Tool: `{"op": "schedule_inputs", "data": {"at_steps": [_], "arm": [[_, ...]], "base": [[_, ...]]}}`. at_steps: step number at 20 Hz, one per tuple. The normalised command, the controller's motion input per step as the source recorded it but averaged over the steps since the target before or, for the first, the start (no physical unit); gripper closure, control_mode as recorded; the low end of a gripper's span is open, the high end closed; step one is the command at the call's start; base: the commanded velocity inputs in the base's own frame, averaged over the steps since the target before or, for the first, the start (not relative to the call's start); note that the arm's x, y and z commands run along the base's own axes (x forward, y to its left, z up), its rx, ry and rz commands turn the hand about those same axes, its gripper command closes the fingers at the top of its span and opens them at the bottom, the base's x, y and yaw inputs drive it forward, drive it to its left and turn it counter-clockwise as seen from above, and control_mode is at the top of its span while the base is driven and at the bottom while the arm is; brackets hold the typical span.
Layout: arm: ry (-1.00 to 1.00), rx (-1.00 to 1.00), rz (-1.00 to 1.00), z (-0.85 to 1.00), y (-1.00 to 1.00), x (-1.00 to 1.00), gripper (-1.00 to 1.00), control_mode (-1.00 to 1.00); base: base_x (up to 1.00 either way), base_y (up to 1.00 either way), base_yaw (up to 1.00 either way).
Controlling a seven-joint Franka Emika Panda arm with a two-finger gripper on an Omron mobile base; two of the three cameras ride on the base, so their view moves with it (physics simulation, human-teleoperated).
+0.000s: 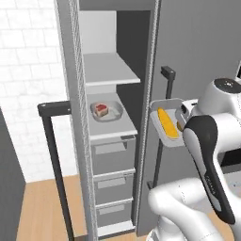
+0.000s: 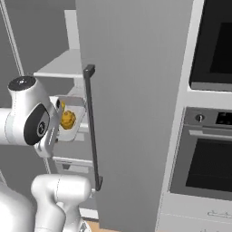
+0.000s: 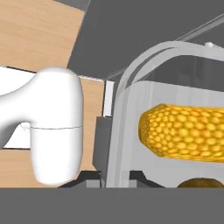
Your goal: Take the meat container that has the steak and place it on the second highest rack of the freezer. Then take the vegetable container that has the squash and corn and place it on the highest rack of the freezer.
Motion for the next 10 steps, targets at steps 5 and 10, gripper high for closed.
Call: {"op": "schedule_inputs", "data": {"at_steps": [5,10], "arm": [[0.0,0.0,0.0,0.0,0.0,0.0,1.0,1.0],[0.0,0.0,0.0,0.0,0.0,0.0,1.0,1.0]], "base": [[0.09,0.58,0.0],[0.18,0.11,0.0]]}}
